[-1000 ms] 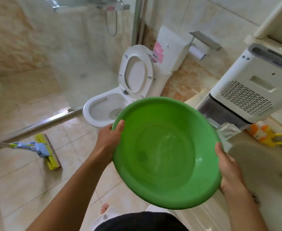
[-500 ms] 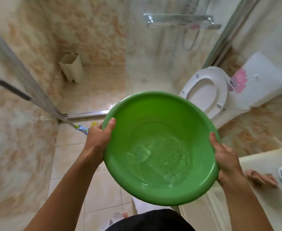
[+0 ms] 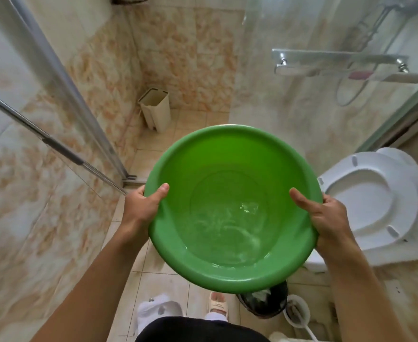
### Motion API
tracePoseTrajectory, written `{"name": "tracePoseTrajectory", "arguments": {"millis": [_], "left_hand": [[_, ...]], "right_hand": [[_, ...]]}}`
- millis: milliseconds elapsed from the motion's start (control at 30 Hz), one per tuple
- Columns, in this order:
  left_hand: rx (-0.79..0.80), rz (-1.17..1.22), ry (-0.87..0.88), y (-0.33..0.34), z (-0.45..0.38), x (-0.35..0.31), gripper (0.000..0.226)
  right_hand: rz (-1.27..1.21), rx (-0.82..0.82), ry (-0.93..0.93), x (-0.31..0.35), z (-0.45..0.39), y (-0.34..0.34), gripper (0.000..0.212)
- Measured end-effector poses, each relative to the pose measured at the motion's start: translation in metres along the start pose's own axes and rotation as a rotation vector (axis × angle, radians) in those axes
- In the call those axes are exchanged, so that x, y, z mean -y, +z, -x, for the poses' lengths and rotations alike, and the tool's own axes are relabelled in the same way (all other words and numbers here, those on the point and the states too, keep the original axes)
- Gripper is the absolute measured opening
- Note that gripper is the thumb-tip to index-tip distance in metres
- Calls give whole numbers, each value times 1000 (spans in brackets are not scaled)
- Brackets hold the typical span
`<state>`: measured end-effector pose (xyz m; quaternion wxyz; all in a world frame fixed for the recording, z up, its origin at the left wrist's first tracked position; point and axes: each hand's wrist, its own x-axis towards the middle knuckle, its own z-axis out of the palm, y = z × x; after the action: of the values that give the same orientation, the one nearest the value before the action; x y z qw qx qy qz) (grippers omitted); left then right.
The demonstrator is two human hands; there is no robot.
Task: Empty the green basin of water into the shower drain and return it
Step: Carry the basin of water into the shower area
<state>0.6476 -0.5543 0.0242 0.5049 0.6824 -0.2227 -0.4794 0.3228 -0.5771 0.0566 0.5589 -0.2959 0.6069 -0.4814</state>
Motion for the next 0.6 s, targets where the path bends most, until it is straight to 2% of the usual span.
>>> {"name": "tracePoseTrajectory", "arguments": {"millis": [167, 233, 367, 533, 600], "left_hand": [[50, 174, -129, -1, -34, -30, 24], [131, 199, -182, -8, -51, -43, 32], [304, 221, -300, -30, -79, -63, 32], [357, 196, -347, -66, -127, -82, 43], [384, 200, -357, -83, -145, -89, 44]], "right_hand": [[-6, 18, 36, 24, -40, 35, 26], [-27, 28, 61, 30, -49, 51, 28], [-40, 13, 86, 32, -59, 84, 30], [-33, 15, 109, 27, -73, 138, 35], [-34, 24, 104, 26, -80, 163, 31]]}}
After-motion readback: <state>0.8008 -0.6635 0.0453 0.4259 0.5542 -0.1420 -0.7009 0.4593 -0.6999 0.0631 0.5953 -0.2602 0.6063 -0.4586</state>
